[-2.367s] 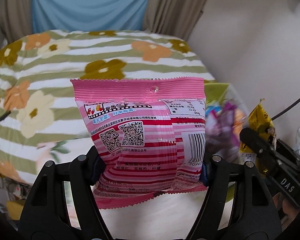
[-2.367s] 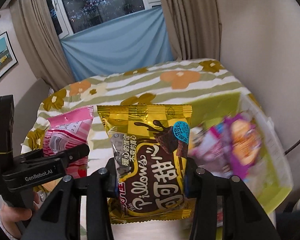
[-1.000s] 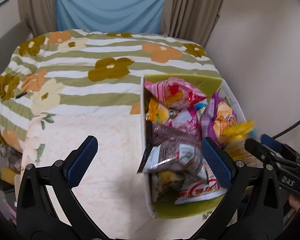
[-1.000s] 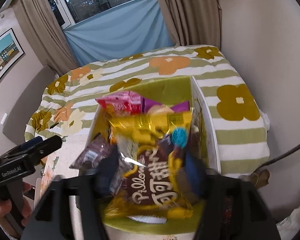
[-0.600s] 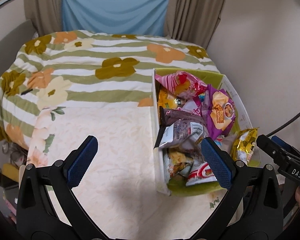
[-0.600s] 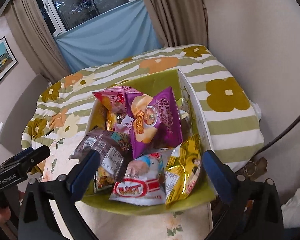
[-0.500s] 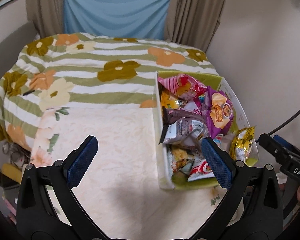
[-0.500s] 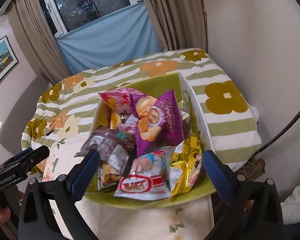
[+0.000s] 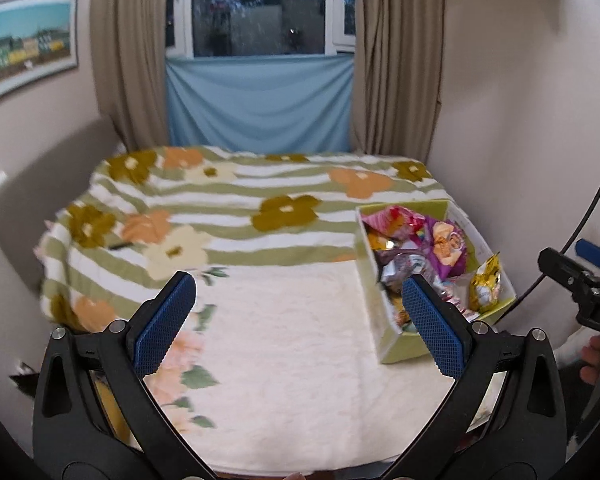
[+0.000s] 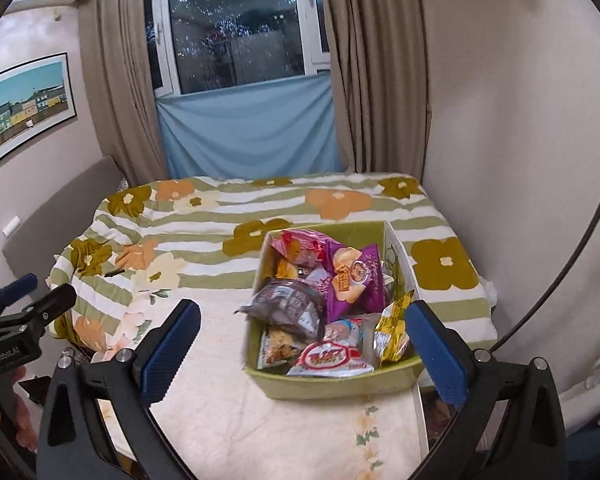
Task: Organize snacks
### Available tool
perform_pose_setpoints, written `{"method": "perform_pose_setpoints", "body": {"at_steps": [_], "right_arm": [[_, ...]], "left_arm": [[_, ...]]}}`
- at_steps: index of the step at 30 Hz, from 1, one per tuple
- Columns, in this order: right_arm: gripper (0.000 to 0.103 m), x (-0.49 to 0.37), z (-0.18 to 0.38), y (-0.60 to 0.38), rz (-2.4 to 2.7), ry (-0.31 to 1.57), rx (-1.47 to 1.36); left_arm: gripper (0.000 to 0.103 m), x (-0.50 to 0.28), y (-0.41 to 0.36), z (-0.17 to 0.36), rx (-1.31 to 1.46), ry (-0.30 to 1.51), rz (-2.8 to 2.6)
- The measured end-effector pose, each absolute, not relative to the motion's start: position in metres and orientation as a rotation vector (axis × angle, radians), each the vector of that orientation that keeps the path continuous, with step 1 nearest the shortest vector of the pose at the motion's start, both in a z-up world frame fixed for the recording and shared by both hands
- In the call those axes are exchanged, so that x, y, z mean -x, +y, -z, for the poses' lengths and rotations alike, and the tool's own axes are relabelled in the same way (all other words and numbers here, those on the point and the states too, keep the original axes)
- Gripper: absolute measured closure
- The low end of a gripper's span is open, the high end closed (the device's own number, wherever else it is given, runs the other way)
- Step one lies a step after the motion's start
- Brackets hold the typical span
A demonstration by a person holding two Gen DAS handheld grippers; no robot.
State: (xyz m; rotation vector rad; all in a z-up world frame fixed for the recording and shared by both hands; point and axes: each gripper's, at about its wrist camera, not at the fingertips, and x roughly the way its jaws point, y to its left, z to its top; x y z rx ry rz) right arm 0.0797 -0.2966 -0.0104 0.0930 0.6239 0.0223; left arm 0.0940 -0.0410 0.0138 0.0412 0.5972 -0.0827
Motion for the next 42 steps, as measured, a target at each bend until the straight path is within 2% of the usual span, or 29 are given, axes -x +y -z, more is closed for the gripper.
{"method": "perform_pose_setpoints", "body": {"at_steps": [13, 42], "right_arm": [[0.001, -0.021, 0.011, -0.265, 0.014, 0.605, -0.058], [0.001, -0.014, 0.01, -0.249, 0.028, 0.595, -0.044]], "left_arm": [[0.001, -0.028, -0.023, -0.018, -0.064, 0.552, 0.109], [0.001, -0.029, -0.022, -0.018, -0.041, 0.545, 0.138]]}}
